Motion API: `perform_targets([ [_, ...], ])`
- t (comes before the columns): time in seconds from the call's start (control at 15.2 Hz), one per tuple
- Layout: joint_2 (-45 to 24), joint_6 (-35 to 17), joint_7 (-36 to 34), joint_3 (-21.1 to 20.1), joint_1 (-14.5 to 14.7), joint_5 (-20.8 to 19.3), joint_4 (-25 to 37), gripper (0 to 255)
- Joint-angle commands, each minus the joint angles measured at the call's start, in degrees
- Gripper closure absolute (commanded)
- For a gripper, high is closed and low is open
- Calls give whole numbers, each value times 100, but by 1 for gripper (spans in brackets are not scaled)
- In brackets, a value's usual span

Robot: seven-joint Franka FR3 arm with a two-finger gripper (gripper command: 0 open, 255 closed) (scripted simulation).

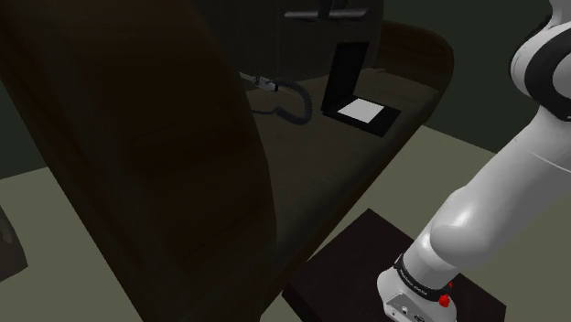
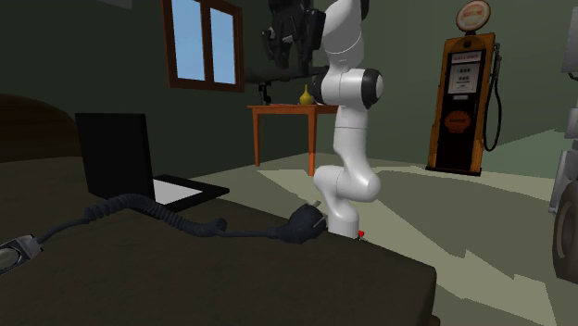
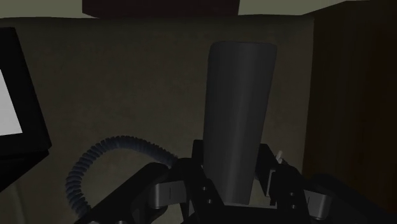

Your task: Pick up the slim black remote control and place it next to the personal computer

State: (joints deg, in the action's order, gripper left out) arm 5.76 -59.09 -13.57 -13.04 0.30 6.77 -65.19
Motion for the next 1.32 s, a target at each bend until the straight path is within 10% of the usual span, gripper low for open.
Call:
perform_targets([
  [0.0, -192, 198, -62, -34, 21, -32, 388, 255],
  [1.25, 714, 50, 2733, 1610, -977, -314, -880, 255],
])
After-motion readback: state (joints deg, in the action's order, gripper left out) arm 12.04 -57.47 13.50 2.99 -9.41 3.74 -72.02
